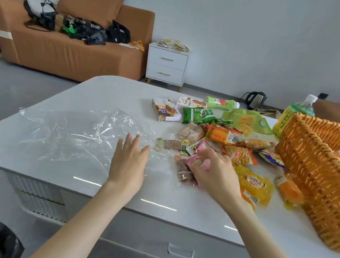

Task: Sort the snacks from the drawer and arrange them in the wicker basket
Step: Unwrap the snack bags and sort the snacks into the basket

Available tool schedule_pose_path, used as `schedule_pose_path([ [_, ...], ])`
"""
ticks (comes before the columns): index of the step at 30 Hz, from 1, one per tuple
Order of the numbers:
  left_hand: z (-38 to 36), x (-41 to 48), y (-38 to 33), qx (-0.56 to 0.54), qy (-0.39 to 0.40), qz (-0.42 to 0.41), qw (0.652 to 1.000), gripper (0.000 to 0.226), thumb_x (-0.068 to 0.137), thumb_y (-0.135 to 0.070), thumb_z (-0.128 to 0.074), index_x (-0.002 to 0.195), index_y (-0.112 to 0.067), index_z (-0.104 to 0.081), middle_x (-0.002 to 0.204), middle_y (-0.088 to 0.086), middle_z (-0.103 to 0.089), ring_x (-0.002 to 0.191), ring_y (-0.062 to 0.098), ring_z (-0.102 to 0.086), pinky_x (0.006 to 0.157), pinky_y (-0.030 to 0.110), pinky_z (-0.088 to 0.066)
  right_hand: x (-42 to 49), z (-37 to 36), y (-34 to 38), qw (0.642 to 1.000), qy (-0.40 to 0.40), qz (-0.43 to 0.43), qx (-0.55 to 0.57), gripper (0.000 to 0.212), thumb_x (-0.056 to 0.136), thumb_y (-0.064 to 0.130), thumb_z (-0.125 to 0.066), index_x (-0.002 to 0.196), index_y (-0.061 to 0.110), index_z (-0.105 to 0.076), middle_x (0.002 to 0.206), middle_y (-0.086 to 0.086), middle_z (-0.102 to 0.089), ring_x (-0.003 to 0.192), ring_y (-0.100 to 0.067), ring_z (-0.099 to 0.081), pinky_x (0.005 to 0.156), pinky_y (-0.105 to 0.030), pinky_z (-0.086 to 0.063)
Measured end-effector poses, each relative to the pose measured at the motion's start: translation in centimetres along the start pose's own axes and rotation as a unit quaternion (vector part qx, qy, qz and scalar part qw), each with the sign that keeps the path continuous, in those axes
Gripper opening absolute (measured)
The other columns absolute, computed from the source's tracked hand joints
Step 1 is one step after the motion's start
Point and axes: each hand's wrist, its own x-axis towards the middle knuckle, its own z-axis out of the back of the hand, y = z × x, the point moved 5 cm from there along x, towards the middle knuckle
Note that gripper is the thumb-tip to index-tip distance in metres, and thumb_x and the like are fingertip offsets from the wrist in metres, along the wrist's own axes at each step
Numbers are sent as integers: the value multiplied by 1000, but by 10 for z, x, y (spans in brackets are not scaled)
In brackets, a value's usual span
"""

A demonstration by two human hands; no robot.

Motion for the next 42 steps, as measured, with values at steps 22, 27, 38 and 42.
schedule_pose_path([
  [22, -35, 18, -99, -190, 147, -75, 968, 37, 78, -51, -62, 99, -20, -58, 111, -3, -45, 106, 18, -51, 84, 33, -46, -16, 19, -91, 995, 39, 37, -83, 31, 85, 24, -61, 113, 33, -51, 123, 3, -48, 108, -27, -49, 87, -42, -46],
  [27, -41, 18, -103, -177, 139, -87, 971, 70, 79, -55, -62, 140, -31, -38, 146, 5, -23, 137, 23, -24, 100, 37, -38, 19, 42, -83, 995, -73, 4, 74, 28, 81, 18, -70, 107, 25, -62, 110, -1, -54, 89, -20, -54, 79, -34, -47],
  [38, -59, 47, -85, -188, 146, -79, 968, 64, 83, -43, -59, 142, -31, -37, 144, 0, -30, 133, 25, -33, 102, 35, -39, 53, 13, -100, 990, 23, -101, -93, 65, 89, 47, -56, 145, 19, -37, 143, -9, -43, 130, -31, -36, 98, -43, -40],
  [42, -57, 50, -84, -164, 164, -71, 970, 77, 79, -53, -65, 145, -36, -31, 150, 1, -29, 134, 27, -31, 106, 36, -33, 38, -3, -102, 989, 84, -74, -99, 84, 88, 49, -57, 154, 21, -13, 149, -13, -38, 133, -34, -36, 104, -44, -38],
])
